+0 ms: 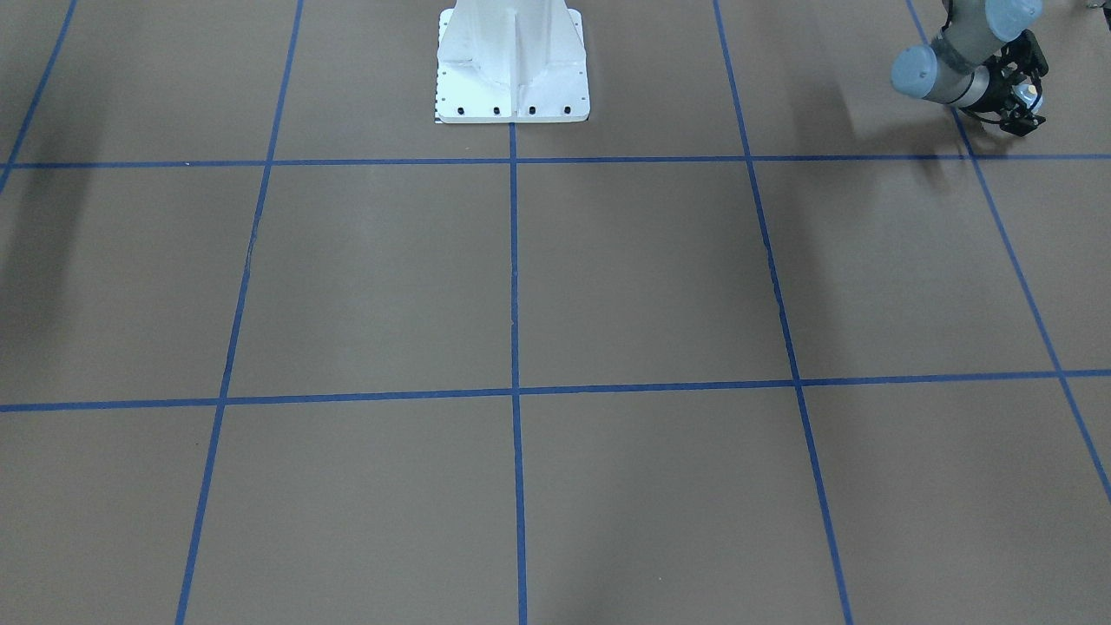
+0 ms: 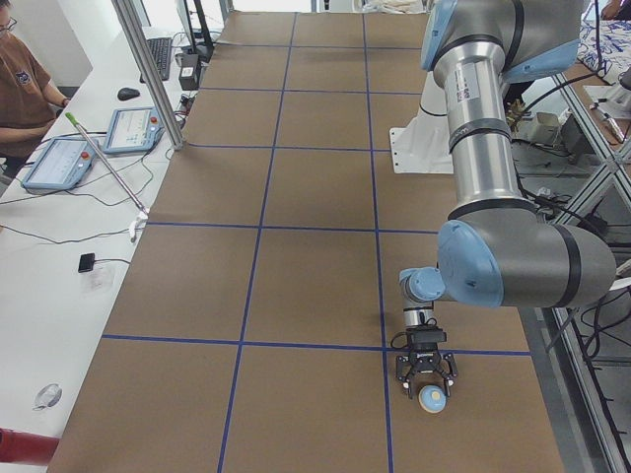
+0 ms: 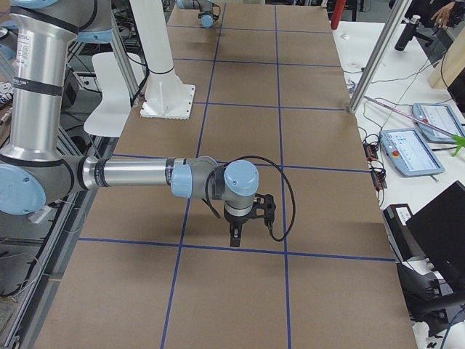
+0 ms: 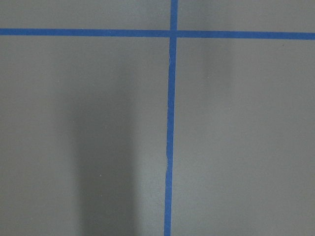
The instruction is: Place and press bell with both arms
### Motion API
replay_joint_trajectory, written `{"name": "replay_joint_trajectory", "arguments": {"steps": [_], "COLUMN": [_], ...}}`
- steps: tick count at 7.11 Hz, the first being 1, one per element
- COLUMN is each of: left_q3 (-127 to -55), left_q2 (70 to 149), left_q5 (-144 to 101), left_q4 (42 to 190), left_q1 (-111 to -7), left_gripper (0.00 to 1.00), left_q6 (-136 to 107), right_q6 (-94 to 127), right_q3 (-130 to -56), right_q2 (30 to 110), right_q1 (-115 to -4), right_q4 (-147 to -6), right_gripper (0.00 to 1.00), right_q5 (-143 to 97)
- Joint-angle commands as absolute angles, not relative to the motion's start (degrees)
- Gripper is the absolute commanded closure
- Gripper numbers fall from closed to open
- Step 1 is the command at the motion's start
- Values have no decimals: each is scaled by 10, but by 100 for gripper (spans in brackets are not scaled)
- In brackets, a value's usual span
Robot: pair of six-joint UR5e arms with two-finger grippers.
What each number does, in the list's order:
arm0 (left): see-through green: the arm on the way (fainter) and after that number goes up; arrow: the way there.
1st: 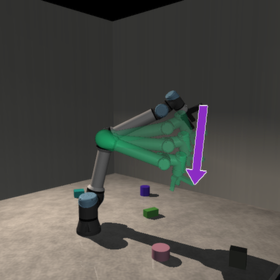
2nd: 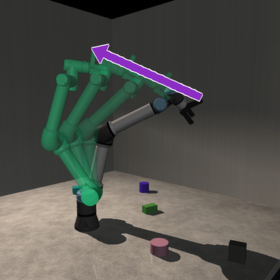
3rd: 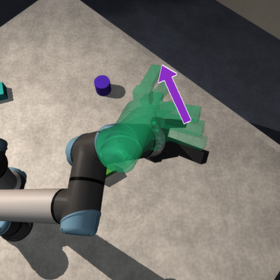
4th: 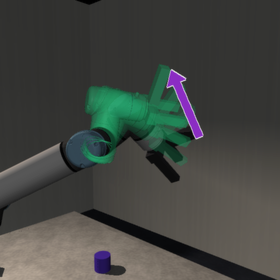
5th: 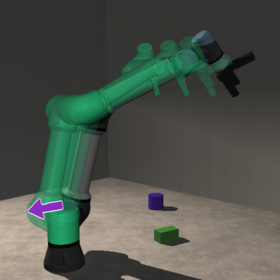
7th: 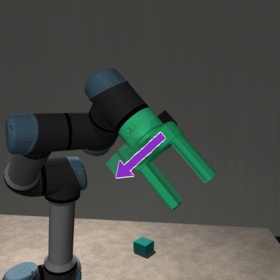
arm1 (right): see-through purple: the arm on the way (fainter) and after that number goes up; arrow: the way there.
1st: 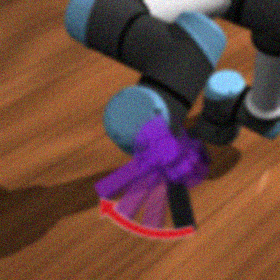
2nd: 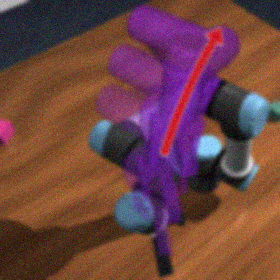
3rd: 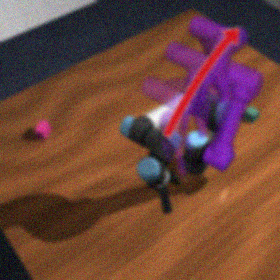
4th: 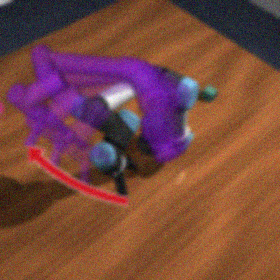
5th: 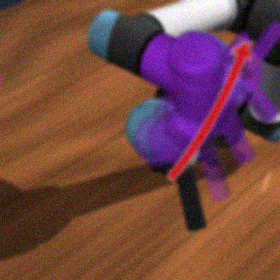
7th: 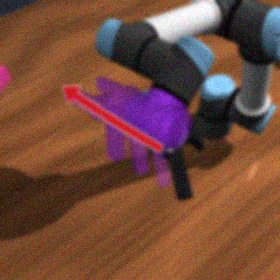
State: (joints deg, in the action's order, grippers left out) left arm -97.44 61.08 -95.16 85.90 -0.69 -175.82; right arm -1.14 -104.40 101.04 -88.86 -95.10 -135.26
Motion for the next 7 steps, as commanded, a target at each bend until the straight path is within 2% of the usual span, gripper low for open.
{"name": "replay_joint_trajectory", "arguments": {"steps": [1,2,4,5,7], "left_q3": [-971,-970,-970,-970,-987], "left_q2": [611,611,610,609,566], "left_q5": [-953,-953,-954,-958,-961], "left_q4": [862,862,857,856,865], "left_q1": [0,10,48,51,51], "left_gripper": [0,4,72,100,100], "left_q6": [-1767,-1771,-1793,-1795,-1787], "right_q6": [-11,-11,-11,-11,-11], "right_q3": [-1044,-1044,-1044,-1044,-1045], "right_q2": [1011,1011,1011,1011,1011], "right_q1": [-889,-889,-889,-889,-889], "right_q4": [-951,-951,-951,-951,-951], "right_gripper": [0,0,0,0,0], "right_q5": [-1353,-1353,-1353,-1353,-1353]}}
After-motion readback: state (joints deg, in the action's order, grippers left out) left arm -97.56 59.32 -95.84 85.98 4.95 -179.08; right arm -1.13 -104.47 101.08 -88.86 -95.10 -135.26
